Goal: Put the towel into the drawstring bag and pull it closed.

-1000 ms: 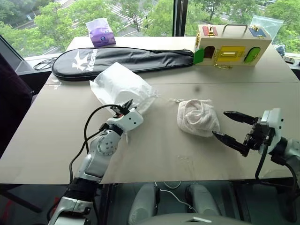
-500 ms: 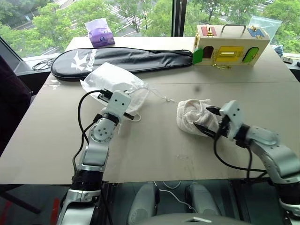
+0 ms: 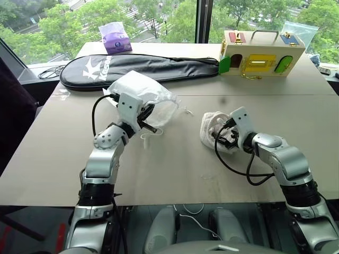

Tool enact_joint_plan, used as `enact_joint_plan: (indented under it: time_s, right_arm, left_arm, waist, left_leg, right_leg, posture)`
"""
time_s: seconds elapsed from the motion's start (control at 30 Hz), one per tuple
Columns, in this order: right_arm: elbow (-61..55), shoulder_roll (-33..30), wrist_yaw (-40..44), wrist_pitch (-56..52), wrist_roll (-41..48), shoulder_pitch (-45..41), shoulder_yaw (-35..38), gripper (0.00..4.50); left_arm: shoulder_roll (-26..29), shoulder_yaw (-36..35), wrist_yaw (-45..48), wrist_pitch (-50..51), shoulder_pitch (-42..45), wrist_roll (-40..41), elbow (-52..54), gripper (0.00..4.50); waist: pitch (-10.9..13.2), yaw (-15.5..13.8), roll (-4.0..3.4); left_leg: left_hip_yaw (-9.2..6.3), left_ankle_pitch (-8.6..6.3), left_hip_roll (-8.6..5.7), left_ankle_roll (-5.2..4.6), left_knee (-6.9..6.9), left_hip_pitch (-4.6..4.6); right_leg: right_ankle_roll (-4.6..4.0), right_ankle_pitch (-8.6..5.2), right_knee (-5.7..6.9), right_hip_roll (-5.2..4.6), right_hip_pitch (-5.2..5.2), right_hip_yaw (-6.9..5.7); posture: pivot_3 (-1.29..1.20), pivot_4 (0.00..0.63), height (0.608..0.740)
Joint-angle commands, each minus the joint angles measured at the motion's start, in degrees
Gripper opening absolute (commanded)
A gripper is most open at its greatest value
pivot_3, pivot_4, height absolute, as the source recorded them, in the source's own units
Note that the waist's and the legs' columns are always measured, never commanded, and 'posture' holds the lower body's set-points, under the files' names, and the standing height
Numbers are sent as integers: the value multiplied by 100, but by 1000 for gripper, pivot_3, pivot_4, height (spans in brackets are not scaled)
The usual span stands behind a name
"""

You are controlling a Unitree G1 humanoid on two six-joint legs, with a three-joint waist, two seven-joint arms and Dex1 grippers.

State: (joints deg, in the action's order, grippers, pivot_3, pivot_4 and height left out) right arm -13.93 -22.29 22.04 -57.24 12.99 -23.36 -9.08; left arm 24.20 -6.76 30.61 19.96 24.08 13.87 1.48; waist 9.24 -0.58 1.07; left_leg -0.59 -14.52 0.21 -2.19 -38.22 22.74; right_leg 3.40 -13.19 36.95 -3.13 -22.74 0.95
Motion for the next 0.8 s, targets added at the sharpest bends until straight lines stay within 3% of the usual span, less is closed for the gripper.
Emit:
enact_joint_plan:
  time_s: [0.03,0.2,0.23,0.47,0.6,0.8]
  right_arm:
    - [252,-46,12,-570,10,266,-161,2385]
    - [114,-86,18,-682,32,322,-104,180]
    - [63,-107,32,-669,42,326,-81,11]
    - [-908,94,381,-1145,989,139,787,11]
    - [-2070,25,1197,-1564,2535,-165,1671,11]
    - [-2004,459,640,-1492,2864,-736,1724,11]
  left_arm:
    - [157,-361,99,549,490,561,202,0]
    - [200,-545,146,1543,1092,1269,281,0]
    - [215,-553,176,1689,1176,1368,278,0]
    - [497,-299,475,2095,1367,1491,207,0]
    - [447,-327,547,2171,1642,1574,-95,0]
    - [429,-251,752,2408,1719,1737,-178,0]
  waist:
    - [-5,-4,5]
    - [-19,-3,25]
    - [-19,-5,25]
    - [-14,2,22]
    - [18,1,5]
    - [24,118,-1]
  left_leg:
    - [-1,0,0,0,0,0]
    - [-3,0,-3,0,0,0]
    - [-3,0,-4,0,0,0]
    - [-9,0,-5,0,9,8]
    - [-10,0,-4,0,12,32]
    - [-9,0,-4,0,14,35]
  right_leg:
    - [0,0,0,0,1,0]
    - [2,0,-4,0,5,0]
    - [2,0,-4,0,6,0]
    - [2,-1,-5,2,-2,-3]
    - [2,0,-8,1,-25,-3]
    - [3,0,-8,1,-30,-3]
  posture:
    - [0,150,740]
    - [0,150,740]
    - [0,150,740]
    - [0,150,740]
    - [0,150,740]
    - [0,150,740]
